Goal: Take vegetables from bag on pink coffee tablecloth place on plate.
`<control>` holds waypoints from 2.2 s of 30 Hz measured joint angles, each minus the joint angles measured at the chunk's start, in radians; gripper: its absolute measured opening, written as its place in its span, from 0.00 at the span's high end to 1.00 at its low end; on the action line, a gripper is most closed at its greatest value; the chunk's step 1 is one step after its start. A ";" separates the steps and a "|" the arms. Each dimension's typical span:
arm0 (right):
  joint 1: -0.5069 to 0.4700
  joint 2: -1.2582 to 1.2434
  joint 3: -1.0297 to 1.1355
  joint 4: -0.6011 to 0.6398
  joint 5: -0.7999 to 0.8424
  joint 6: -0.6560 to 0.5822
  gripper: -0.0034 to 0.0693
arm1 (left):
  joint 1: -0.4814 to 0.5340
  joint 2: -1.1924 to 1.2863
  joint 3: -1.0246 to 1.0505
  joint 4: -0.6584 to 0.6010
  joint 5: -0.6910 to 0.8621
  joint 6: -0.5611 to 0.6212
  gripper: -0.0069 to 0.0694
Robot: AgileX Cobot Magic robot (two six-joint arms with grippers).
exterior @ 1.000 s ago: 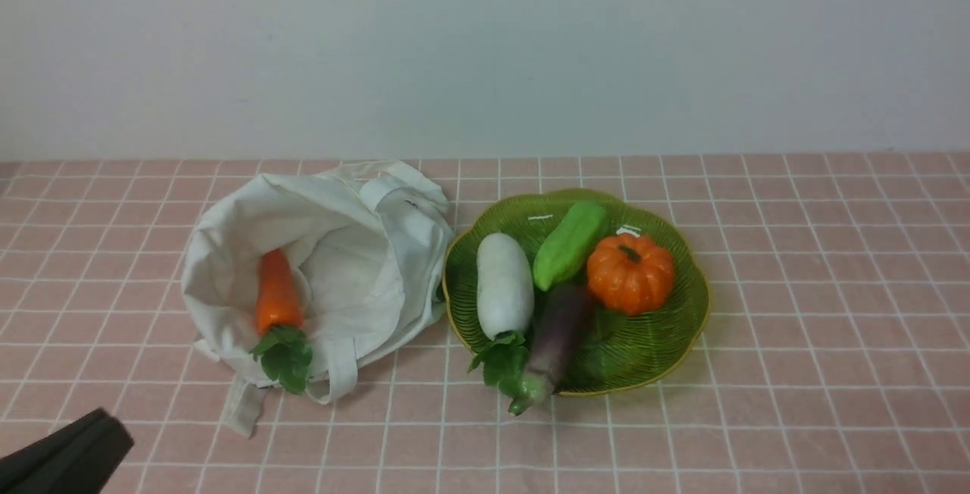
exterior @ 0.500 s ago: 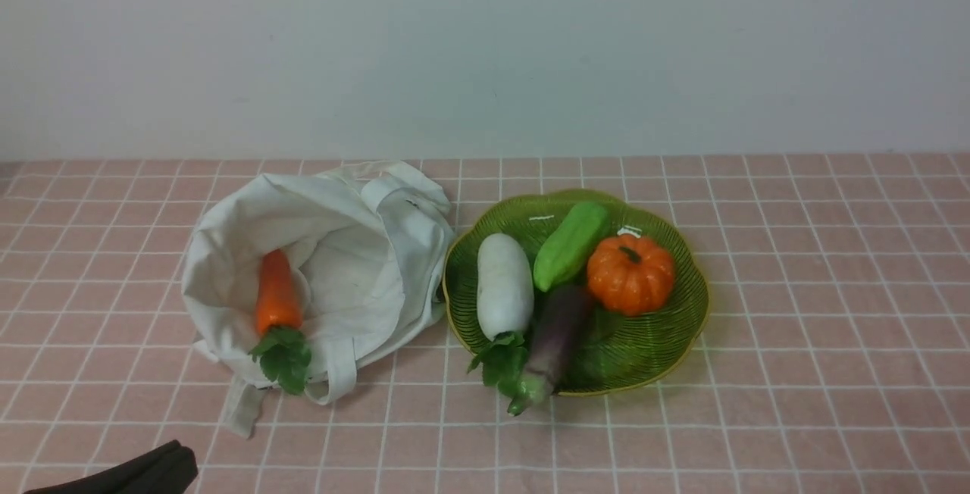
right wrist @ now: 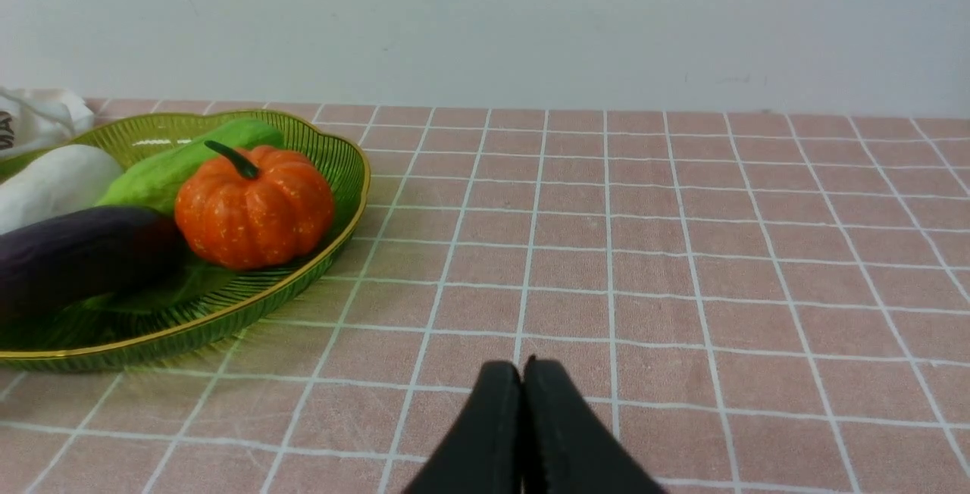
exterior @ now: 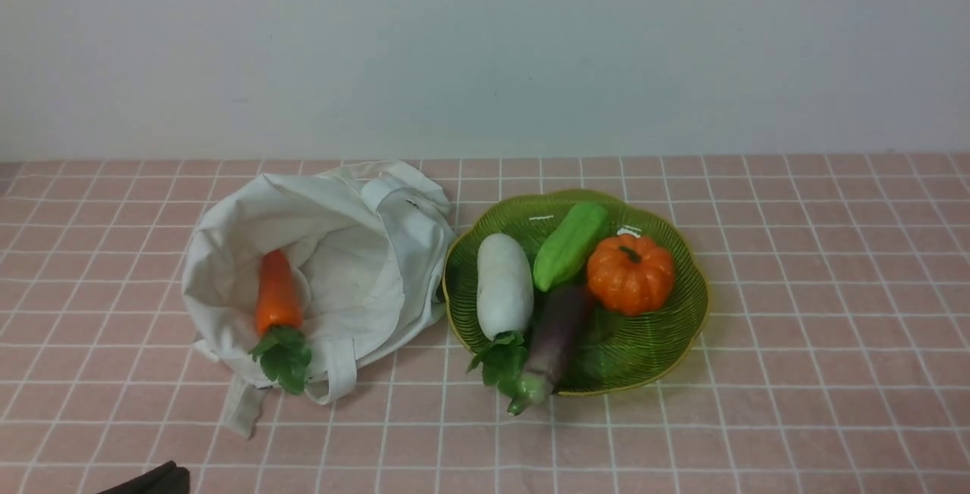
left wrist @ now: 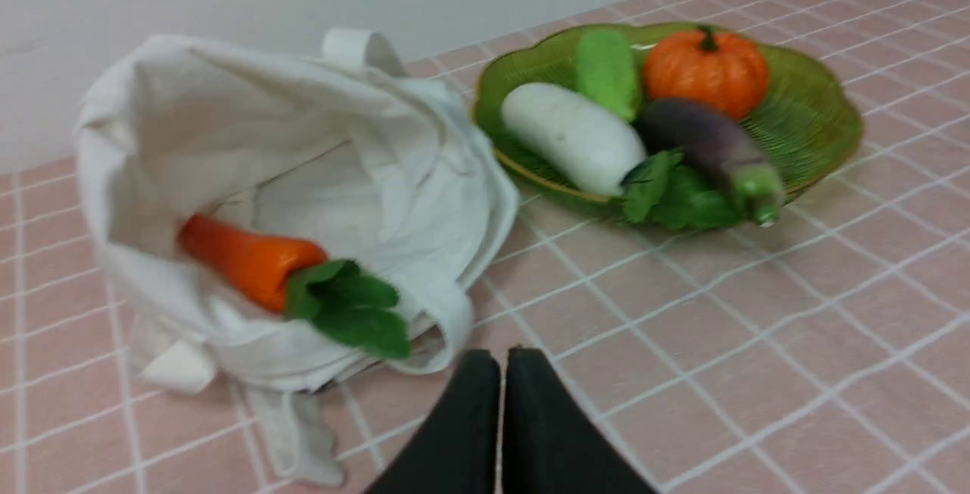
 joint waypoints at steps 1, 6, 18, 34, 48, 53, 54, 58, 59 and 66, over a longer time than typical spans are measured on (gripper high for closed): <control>0.000 0.000 0.000 0.000 0.000 0.000 0.97 | 0.052 0.000 0.008 0.003 0.001 0.001 0.92; 0.000 0.000 0.000 0.000 0.000 0.000 0.97 | 0.263 -0.011 0.046 0.005 0.000 0.007 0.92; 0.000 0.000 0.000 0.000 0.000 0.000 0.97 | 0.419 -0.212 0.059 -0.008 0.103 0.010 0.92; 0.000 0.000 0.000 0.000 0.000 0.000 0.97 | 0.419 -0.213 0.059 -0.042 0.191 0.052 0.92; 0.000 0.000 0.000 0.000 0.000 0.000 0.97 | 0.419 -0.213 0.059 -0.042 0.191 0.052 0.92; 0.000 0.000 0.000 0.000 0.000 0.000 0.97 | 0.419 -0.213 0.059 -0.042 0.191 0.052 0.92; 0.000 0.000 0.000 0.000 0.000 0.000 0.97 | 0.419 -0.213 0.059 -0.042 0.191 0.052 0.92; 0.000 0.000 0.000 0.000 0.000 0.000 0.97 | 0.419 -0.213 0.059 -0.042 0.192 0.052 0.92; 0.000 0.000 0.000 0.000 0.000 0.000 0.97 | 0.419 -0.213 0.059 -0.042 0.192 0.052 0.92; 0.000 0.000 0.000 0.000 0.000 0.000 0.97 | 0.419 -0.213 0.059 -0.042 0.192 0.052 0.92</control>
